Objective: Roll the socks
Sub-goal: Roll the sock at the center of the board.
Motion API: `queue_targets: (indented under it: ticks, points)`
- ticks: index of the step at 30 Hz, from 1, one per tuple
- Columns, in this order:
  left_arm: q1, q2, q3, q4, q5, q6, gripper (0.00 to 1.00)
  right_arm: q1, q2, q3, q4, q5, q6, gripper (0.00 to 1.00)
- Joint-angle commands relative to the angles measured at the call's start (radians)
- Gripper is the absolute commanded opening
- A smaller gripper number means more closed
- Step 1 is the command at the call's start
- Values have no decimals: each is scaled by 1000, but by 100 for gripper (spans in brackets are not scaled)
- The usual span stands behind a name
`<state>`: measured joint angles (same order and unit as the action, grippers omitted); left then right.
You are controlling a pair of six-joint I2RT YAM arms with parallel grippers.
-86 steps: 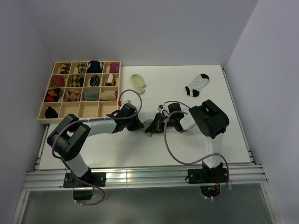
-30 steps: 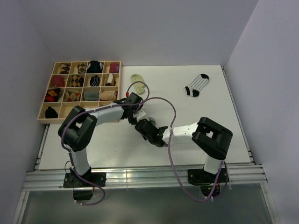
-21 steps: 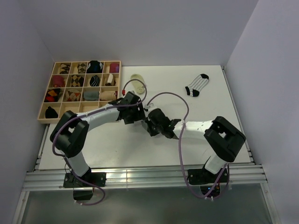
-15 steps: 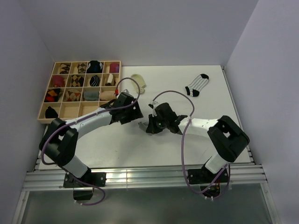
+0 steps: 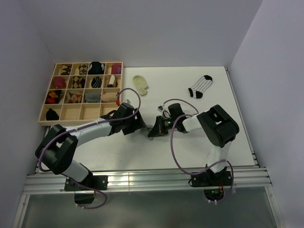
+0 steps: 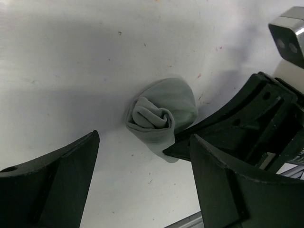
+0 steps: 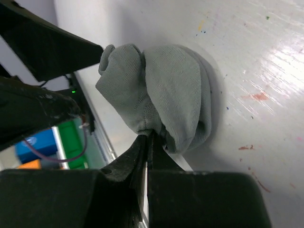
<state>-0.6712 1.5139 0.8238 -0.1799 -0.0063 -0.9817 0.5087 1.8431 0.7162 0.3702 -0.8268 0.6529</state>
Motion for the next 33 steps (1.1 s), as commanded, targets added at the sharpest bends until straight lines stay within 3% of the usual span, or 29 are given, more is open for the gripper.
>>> queue_targets:
  ticks: [1, 9, 15, 21, 25, 28, 31, 33]
  points:
    - [-10, 29, 5, 79, 22, -20, 81, -21, 45, -20, 140, -84, 83, 0]
    - [-10, 98, 14, 91, 11, -26, 76, -36, 93, -14, 148, -78, 88, 0]
    - [-8, 147, 24, 82, 11, -25, 66, -38, 105, -6, 130, -63, 79, 0]
    - [-8, 178, 28, 57, -21, -17, 39, -38, 53, -20, 79, -15, 24, 0]
    - [-10, 189, 43, 40, -3, -15, 13, -32, -24, -20, 9, 60, -56, 1]
    - [-11, 203, 86, -15, -6, 9, 4, -6, -111, -27, -57, 141, -113, 16]
    - [-13, 215, 133, -79, -14, 44, 2, 31, -230, -34, -137, 240, -201, 28]
    - [-13, 227, 170, -107, -18, 74, 1, 89, -300, -37, -174, 391, -248, 37]
